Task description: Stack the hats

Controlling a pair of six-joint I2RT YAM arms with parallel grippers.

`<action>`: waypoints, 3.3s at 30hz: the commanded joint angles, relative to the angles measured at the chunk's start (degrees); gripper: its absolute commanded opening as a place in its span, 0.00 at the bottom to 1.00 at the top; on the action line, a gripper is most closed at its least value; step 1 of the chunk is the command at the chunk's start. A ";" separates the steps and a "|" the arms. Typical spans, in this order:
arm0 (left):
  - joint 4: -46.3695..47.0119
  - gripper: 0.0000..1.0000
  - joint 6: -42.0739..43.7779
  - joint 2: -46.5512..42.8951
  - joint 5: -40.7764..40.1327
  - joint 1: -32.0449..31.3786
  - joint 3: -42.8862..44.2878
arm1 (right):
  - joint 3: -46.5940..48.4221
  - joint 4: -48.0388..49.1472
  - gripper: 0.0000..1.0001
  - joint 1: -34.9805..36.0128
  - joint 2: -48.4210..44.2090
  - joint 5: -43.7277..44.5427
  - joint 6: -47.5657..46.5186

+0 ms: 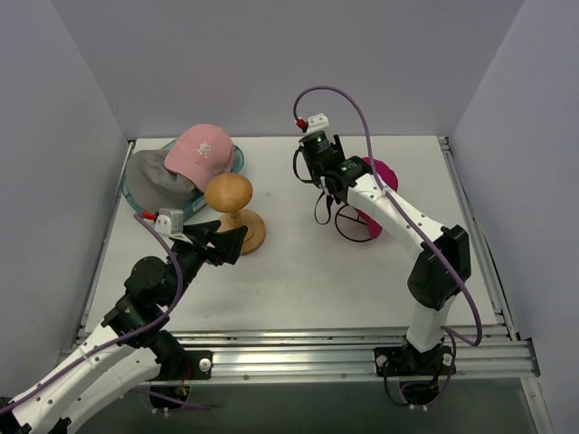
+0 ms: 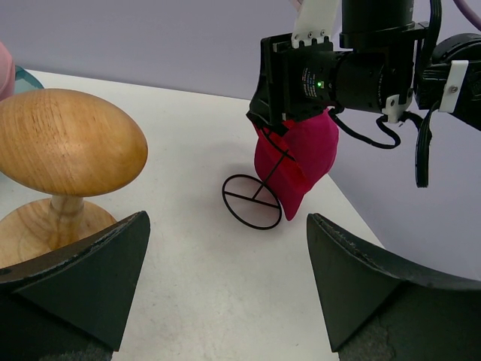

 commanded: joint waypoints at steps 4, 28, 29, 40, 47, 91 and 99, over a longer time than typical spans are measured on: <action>0.43 0.94 0.68 0.26 -0.38 -0.16 0.56 | 1.86 -4.57 0.41 -1.78 1.61 -0.36 1.34; 0.86 0.94 0.68 0.35 -0.47 -0.16 0.12 | -9.91 5.26 0.40 -1.69 -0.15 -6.69 7.05; 0.95 0.94 0.59 0.44 -0.38 -0.16 0.04 | -10.61 5.80 0.40 -1.69 0.03 -6.86 7.31; 0.95 0.94 0.76 0.52 -0.56 -0.16 0.12 | -12.82 9.93 0.40 -1.34 1.61 -7.92 9.33; 0.95 0.94 0.68 0.79 -0.56 -0.16 0.21 | -12.03 10.46 0.40 -0.99 1.35 -7.83 9.42; 0.95 0.94 0.68 -0.09 -1.09 -0.16 -0.05 | -11.73 7.81 0.43 -2.22 -18.06 -0.10 11.97; 0.78 0.94 0.77 -0.09 -1.09 -0.16 0.12 | -21.77 8.26 0.39 1.65 -22.11 10.07 13.64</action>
